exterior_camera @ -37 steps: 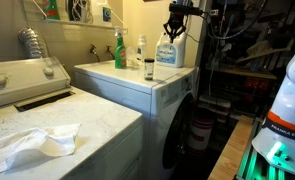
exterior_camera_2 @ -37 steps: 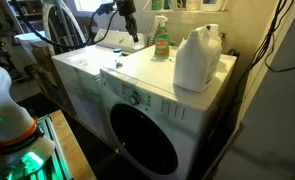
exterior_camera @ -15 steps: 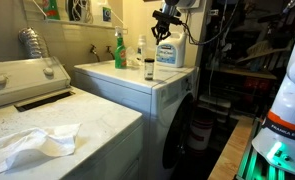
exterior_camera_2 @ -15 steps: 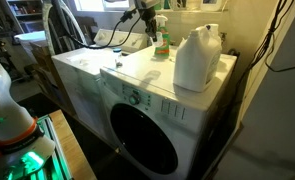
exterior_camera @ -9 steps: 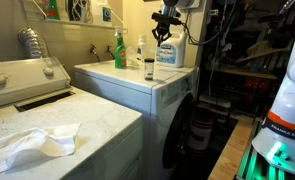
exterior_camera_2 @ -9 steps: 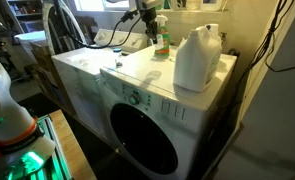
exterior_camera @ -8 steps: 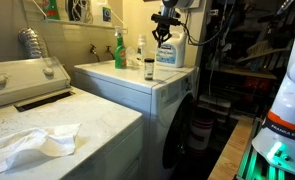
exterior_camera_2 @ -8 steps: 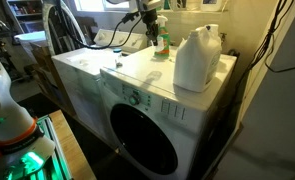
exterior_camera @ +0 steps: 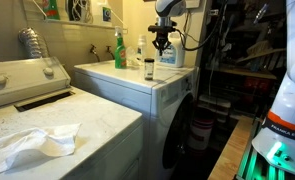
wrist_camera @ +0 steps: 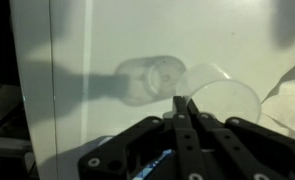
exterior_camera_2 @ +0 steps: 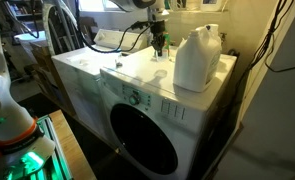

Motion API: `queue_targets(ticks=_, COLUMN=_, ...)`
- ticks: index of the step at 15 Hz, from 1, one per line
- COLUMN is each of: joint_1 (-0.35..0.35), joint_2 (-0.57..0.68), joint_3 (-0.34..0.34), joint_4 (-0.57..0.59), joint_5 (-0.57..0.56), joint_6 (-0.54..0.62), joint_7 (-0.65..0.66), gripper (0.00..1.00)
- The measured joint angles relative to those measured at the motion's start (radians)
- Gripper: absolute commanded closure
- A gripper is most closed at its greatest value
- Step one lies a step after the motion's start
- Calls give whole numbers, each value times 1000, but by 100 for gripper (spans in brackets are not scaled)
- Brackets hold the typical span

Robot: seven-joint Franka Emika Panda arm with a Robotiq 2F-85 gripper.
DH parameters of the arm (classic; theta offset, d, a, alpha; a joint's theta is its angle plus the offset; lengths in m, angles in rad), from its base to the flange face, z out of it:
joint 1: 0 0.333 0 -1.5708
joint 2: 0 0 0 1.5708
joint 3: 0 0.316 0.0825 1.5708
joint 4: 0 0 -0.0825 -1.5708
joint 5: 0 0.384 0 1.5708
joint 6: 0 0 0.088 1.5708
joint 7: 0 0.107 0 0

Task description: Move the clear cup backwards

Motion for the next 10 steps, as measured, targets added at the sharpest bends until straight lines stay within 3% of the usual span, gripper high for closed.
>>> queue_targets(ticks=10, joint_1=0, joint_2=150, joint_3=-38, joint_4=198, joint_5=25, joint_6=-53, joint_7=50, gripper=99)
